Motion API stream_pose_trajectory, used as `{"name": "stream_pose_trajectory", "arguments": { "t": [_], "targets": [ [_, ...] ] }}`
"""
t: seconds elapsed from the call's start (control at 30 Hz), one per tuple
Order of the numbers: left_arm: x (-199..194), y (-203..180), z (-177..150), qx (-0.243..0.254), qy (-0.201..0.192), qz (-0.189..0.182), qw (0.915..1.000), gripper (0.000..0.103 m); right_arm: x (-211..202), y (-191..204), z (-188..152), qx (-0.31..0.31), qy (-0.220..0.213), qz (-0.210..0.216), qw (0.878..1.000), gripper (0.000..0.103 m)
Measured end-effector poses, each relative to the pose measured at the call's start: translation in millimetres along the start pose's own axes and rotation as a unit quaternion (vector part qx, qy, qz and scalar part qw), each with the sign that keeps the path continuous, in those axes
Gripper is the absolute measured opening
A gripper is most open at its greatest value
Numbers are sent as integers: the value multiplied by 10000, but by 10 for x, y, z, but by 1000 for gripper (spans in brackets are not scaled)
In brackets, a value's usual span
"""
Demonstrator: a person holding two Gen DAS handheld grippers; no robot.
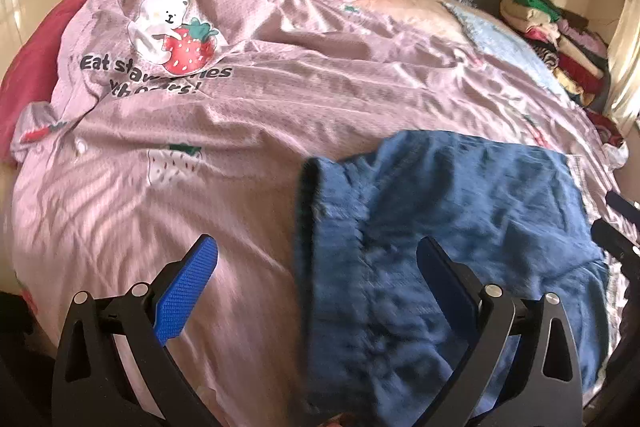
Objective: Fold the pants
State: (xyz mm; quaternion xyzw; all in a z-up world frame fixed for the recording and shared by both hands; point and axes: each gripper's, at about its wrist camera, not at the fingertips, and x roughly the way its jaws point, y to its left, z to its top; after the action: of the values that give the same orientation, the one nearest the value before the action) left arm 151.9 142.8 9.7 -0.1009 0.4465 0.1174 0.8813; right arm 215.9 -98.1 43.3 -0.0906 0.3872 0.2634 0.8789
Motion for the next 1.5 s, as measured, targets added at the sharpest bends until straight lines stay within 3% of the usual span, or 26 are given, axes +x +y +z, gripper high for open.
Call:
{"name": "stream_pose_trajectory", "arguments": {
  "t": [0.3,0.6,0.67,0.73,0.77,0.8,0.9,1.2,1.27,1.33,1.37,1.4,1.43,1.5],
  "targets": [
    [477,55,242,153,349,-3,9993,99,604,9,375,-641,359,176,9971,95],
    [792,48,371,424,320,-111,9985,98,1271,-14,558,-935,905,321,9910,95],
    [814,50,373,460,277,-255,9982,92,1346,23,577,-1096,938,275,9892,95],
    [825,36,376,509,283,-516,9970,58,1416,64,586,-1238,1016,292,9867,95],
    [826,24,368,537,283,-643,9961,51,1439,86,588,-1323,1047,284,9852,95],
    [806,-1,356,612,218,-739,9951,38,1461,105,589,-1404,1079,296,9838,95],
    [708,-22,333,681,14,-816,9943,29,1498,154,600,-1601,1093,314,9805,95],
    [105,-102,174,865,-684,-1379,9843,27,1498,345,591,-2156,845,579,9711,93],
    [64,-92,143,852,-687,-1449,9834,27,1503,391,557,-2200,1008,786,9671,72],
    [61,-87,99,875,-667,-1430,9836,27,1461,421,544,-2102,1062,966,9671,42],
    [53,-80,73,902,-675,-1383,9840,27,1402,433,528,-2047,1038,1064,9675,33],
    [47,-66,31,912,-679,-1332,9845,27,1331,445,503,-2034,1019,1066,9679,18],
    [49,-50,16,894,-670,-1315,9850,27,1292,447,484,-2028,1000,1030,9686,10],
    [46,4,7,823,-664,-1322,9856,27,1105,420,421,-1887,879,1006,9729,7]
  ]
}}
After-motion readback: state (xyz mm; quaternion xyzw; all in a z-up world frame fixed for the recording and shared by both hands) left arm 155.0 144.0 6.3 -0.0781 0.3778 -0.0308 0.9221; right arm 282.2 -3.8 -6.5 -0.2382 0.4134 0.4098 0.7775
